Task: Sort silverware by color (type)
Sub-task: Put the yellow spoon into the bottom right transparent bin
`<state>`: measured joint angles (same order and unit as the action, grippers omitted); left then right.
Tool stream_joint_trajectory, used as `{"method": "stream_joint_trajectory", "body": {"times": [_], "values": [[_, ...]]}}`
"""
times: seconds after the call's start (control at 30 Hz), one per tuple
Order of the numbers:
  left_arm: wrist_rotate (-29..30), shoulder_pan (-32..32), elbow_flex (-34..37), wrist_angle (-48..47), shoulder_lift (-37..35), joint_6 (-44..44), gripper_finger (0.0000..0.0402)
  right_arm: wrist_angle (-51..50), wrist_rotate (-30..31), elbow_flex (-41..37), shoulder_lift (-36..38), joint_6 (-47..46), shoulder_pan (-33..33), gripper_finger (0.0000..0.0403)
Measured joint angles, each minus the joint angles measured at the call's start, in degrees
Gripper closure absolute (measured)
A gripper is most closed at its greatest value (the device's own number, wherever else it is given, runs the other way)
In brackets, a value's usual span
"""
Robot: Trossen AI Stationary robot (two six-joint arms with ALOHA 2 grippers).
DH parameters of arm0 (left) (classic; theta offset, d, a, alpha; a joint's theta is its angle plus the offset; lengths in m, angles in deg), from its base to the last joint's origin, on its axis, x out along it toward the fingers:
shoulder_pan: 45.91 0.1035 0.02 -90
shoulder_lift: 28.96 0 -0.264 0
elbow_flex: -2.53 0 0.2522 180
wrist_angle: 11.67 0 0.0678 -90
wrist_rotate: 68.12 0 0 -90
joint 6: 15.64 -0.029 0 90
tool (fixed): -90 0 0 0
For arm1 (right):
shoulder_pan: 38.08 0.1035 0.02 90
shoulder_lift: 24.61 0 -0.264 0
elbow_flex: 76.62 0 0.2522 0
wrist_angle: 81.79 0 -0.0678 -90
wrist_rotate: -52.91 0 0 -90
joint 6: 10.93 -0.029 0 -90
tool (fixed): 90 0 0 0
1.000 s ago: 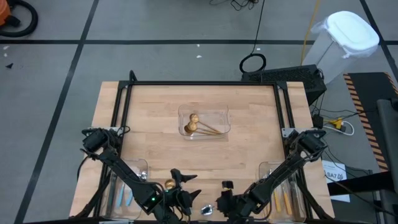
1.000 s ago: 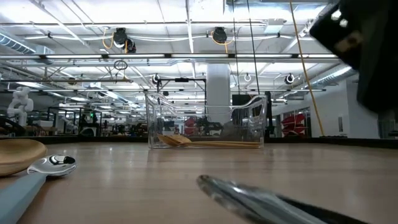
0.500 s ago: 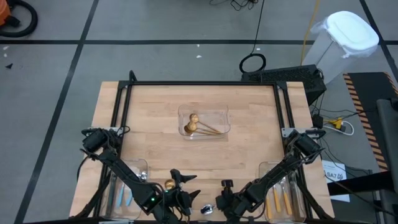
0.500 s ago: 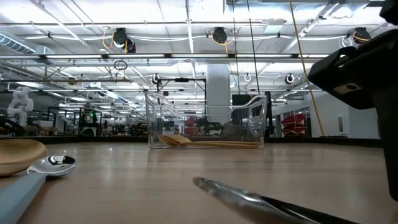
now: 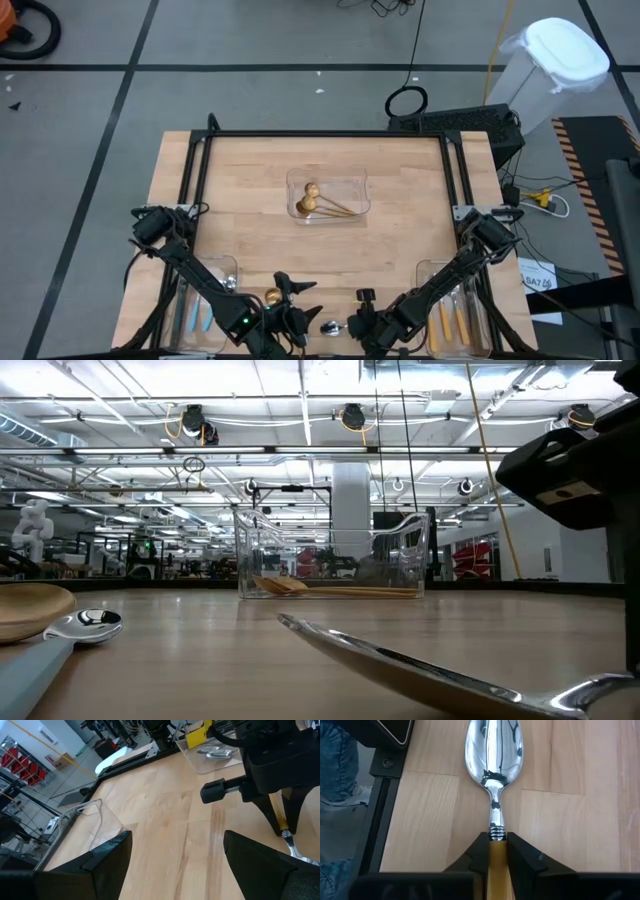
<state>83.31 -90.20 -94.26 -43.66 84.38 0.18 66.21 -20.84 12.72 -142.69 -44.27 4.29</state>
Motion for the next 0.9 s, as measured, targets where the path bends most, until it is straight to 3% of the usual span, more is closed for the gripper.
{"method": "stream_joint_trajectory", "body": {"times": [0.4,0.9], "values": [[0.83,-1.36,-0.04,-2.11,-0.55,-0.28,0.0090,-2.12,6.43,-0.31,7.81,-0.61,-0.09,0.0364],[3.19,-3.92,-0.74,-10.99,-2.29,7.57,0.0090,-8.07,13.96,-0.21,18.52,-2.05,1.06,0.0364]]}}
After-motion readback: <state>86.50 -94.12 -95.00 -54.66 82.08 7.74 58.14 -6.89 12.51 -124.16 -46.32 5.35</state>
